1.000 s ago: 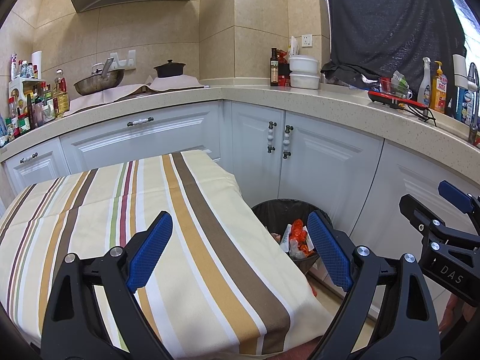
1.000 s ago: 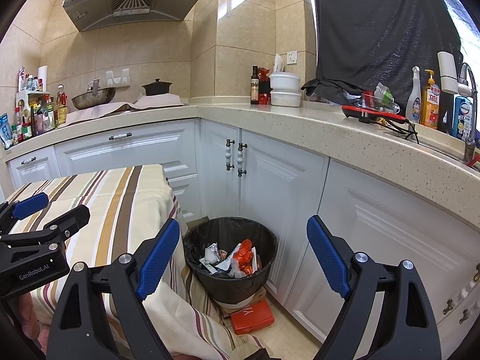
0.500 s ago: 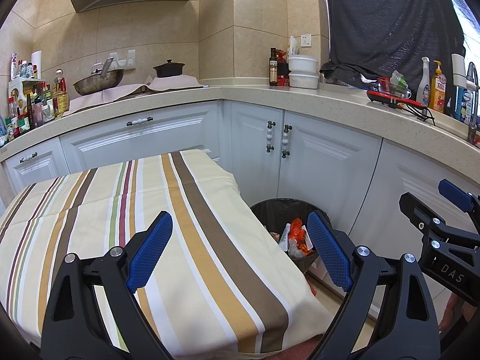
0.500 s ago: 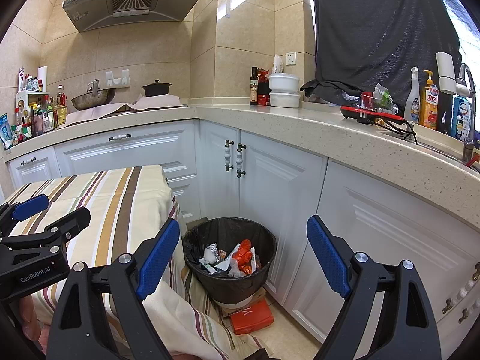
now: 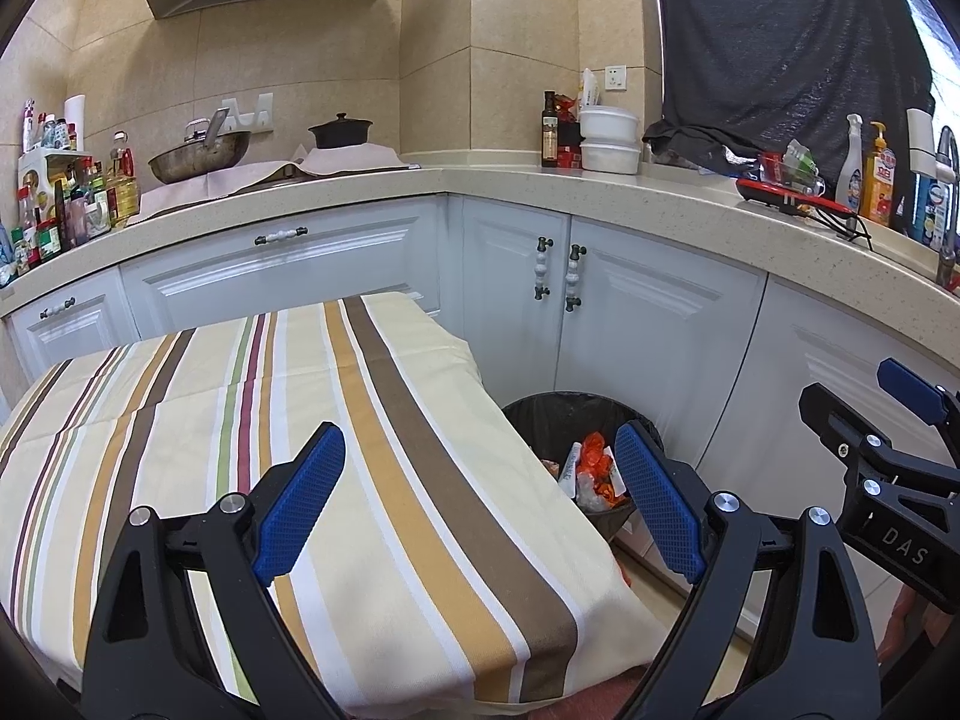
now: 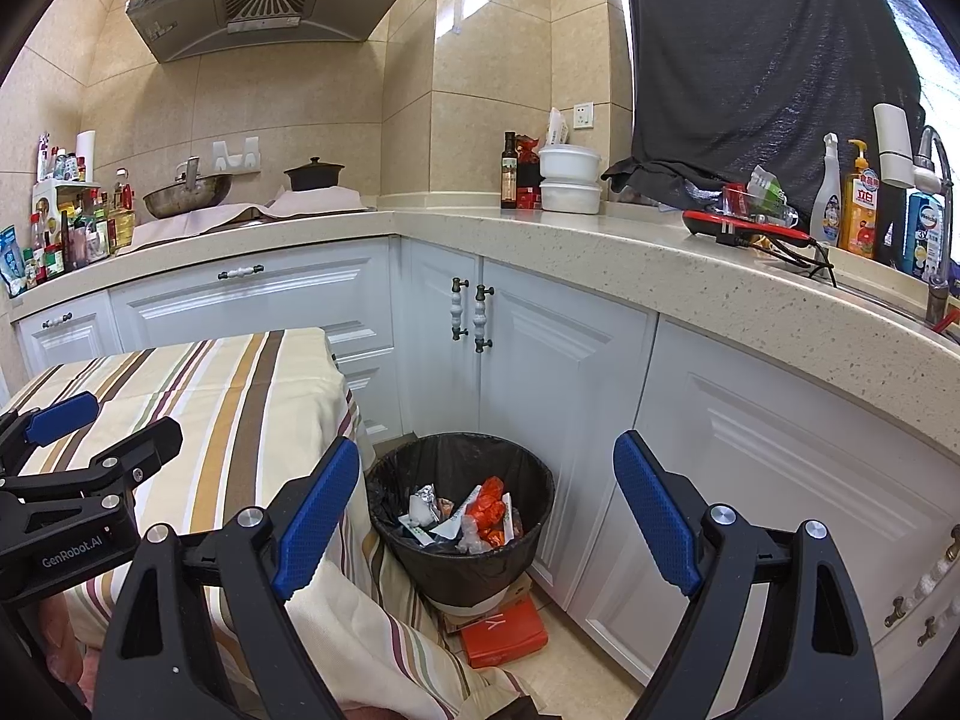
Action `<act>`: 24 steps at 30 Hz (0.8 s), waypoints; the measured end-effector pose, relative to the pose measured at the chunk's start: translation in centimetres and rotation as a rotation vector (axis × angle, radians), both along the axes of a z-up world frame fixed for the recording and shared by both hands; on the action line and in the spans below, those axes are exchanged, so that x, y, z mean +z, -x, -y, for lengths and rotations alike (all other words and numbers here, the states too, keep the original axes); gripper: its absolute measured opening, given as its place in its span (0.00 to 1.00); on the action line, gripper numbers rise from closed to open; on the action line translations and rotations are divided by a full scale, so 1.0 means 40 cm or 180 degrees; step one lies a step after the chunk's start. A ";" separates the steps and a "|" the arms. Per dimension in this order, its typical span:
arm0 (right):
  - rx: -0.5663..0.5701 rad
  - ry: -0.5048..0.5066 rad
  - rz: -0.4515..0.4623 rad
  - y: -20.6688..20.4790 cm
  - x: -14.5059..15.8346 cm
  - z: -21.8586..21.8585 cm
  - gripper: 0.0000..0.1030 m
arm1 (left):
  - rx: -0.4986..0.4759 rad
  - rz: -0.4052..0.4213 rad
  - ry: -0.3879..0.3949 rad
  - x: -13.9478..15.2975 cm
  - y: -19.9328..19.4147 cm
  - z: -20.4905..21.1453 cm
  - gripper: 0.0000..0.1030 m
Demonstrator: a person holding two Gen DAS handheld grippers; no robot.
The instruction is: Collect trash
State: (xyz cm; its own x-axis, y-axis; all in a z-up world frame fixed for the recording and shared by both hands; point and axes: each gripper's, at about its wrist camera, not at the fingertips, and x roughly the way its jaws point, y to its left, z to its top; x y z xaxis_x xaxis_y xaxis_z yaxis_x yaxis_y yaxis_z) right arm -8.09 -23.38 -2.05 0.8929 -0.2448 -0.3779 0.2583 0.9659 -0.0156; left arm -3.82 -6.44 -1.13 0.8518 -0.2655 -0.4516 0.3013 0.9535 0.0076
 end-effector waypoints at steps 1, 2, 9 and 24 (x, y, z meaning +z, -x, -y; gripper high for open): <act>-0.0001 0.0003 0.0001 0.001 0.000 0.000 0.82 | 0.0000 -0.0004 0.0007 0.000 0.000 0.000 0.87; 0.0000 0.0002 -0.0001 0.000 0.000 0.001 0.82 | 0.0001 -0.0004 0.0011 0.001 -0.001 -0.001 0.87; -0.0002 0.0002 0.0000 -0.001 -0.001 -0.001 0.82 | -0.0008 -0.0017 0.0017 0.002 0.001 0.001 0.90; 0.0001 -0.0006 -0.0007 0.001 -0.005 -0.002 0.82 | -0.0121 0.0023 -0.0006 -0.001 0.008 0.019 0.95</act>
State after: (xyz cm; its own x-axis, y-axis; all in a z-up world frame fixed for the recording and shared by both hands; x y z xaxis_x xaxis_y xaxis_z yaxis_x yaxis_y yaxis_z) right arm -8.15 -23.31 -2.27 0.8922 -0.2437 -0.3803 0.2578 0.9661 -0.0143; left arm -4.13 -7.20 -1.17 0.8442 -0.2971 -0.4461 0.3374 0.9413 0.0116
